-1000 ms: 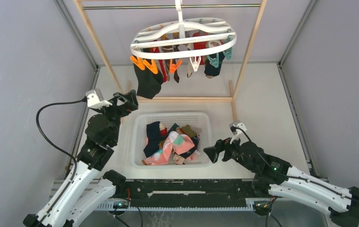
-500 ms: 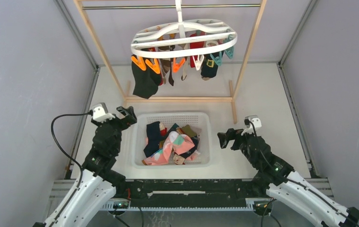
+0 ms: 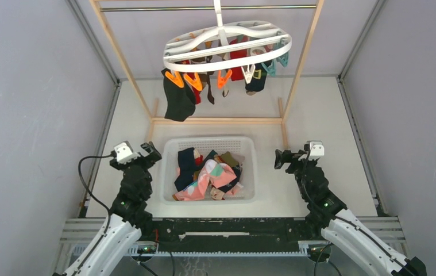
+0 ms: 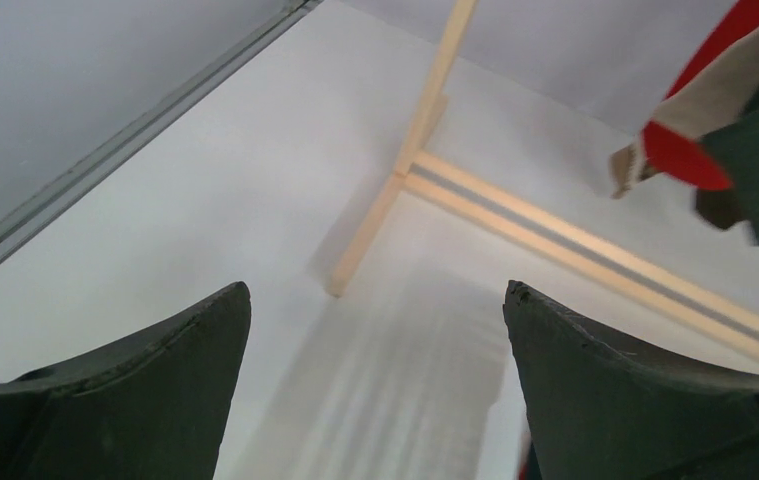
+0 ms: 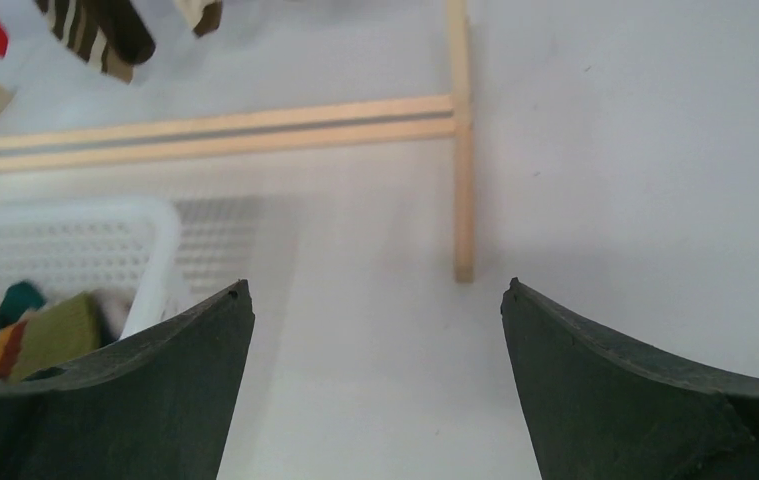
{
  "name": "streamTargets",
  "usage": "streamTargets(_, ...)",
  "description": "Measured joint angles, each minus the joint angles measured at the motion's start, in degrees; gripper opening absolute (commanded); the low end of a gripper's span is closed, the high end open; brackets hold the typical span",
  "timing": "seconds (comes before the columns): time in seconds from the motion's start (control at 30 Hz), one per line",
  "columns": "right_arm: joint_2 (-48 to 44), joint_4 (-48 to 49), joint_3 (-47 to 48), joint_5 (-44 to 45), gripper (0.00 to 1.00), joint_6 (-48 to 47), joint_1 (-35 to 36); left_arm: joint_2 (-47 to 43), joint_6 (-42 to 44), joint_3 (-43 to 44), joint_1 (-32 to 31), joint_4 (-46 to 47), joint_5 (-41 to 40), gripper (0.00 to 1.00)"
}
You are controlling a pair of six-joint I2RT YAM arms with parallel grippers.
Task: Remove the socks clipped to the hanger
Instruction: Reset both arms
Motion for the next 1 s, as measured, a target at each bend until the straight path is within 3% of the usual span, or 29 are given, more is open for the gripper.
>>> streamTargets(0.27,1.1,11.6,-2.2,4.5,1.0,-3.8,-7.1,3.1,4.8,-4.7,3.8,9.2,-2.1,1.0)
streamTargets(0.47,3.2,20.7,-6.8,4.2,1.0,-3.9,-17.7,7.1,8.5,-7.5,10.6,19.4,2.7,1.0)
streamTargets(0.7,14.6,30.0,-8.4,-0.1,1.0,-0.8,-29.6,19.0,12.2,-10.3,16.0,32.5,9.2,1.0)
streamTargets(1.0,33.0,44.3,-8.3,-2.1,1.0,-1.2,-30.7,32.0,13.8,-10.7,18.9,44.4,13.7,1.0)
